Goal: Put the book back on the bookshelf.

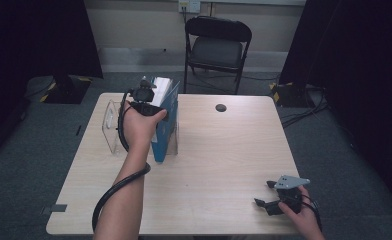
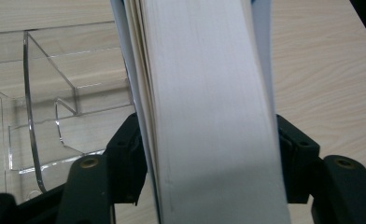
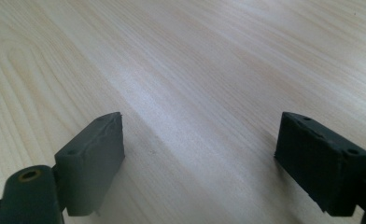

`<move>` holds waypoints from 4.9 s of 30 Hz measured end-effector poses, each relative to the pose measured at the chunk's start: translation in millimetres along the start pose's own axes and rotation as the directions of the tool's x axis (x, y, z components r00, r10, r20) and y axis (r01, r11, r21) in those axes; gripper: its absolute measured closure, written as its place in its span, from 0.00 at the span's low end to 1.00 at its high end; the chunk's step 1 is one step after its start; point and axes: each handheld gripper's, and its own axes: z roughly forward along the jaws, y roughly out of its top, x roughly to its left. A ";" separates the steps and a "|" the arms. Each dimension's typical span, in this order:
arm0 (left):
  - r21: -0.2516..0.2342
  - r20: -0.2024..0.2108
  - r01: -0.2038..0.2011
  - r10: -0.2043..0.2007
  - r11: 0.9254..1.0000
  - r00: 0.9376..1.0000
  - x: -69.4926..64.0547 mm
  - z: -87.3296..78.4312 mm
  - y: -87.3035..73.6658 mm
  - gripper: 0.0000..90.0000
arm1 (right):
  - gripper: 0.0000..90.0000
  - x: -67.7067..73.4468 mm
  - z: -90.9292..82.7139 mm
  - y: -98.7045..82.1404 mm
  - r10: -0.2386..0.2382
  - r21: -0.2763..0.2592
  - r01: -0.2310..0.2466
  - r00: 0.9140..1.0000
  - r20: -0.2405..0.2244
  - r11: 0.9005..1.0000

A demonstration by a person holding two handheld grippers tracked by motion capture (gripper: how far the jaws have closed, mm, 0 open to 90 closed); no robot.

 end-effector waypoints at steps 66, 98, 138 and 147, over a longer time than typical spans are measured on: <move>0.005 0.289 -0.179 0.170 0.984 0.942 27.5 16.4 -110.3 0.20 | 0.16 1.3 -1.3 -0.9 -0.003 0.001 0.003 1.000 0.001 1.000; 0.061 0.313 -0.176 0.148 0.983 0.938 39.5 58.0 -166.2 0.22 | 0.16 1.3 -1.3 -0.9 -0.004 0.001 0.004 1.000 0.000 1.000; -0.075 0.215 -0.374 0.381 0.924 0.899 34.4 81.1 -220.3 0.15 | 0.16 1.3 -1.3 -0.9 -0.004 0.001 0.004 1.000 0.000 1.000; -0.105 0.161 -0.420 0.432 0.902 0.887 30.6 81.6 -226.9 0.15 | 0.16 1.4 -1.3 -1.0 -0.004 0.001 0.004 1.000 0.001 1.000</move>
